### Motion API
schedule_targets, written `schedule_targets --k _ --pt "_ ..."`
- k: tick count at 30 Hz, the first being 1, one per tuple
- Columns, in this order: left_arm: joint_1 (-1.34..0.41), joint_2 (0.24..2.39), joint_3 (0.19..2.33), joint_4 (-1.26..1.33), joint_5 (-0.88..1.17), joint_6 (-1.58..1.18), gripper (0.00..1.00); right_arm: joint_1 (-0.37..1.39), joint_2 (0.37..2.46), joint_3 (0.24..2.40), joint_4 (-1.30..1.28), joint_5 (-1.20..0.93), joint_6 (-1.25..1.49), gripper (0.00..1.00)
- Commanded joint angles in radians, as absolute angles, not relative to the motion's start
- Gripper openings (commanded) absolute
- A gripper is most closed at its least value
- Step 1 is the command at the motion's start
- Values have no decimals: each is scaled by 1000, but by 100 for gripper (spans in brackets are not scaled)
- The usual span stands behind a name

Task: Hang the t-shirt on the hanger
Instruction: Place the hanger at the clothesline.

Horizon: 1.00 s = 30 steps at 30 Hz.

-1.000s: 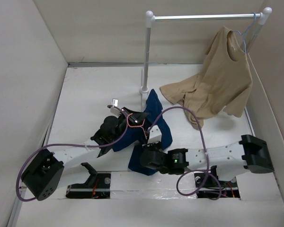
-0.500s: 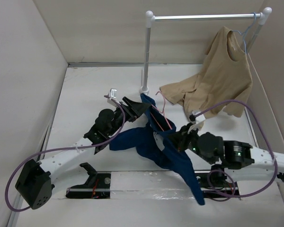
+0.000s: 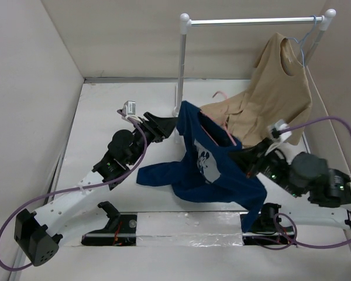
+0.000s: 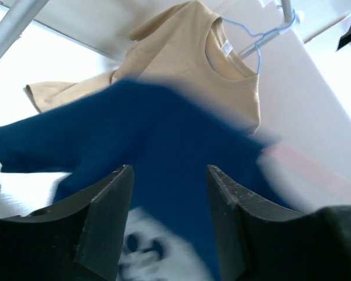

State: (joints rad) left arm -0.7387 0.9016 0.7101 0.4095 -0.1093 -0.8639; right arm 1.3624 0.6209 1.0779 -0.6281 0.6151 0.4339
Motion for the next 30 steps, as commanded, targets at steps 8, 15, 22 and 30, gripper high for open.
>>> schedule_targets --k 8,15,22,30 --pt "-761 818 887 289 -23 -687 34 1348 732 1424 -641 920 256 0" --pt "-761 683 844 138 -66 -664 28 1241 736 1390 -597 916 213 0" --pt "-761 562 830 2 -138 -621 28 965 946 1459 -551 798 109 0" --pt "-761 479 793 -78 -178 -584 31 525 1118 1563 -433 418 57 0"
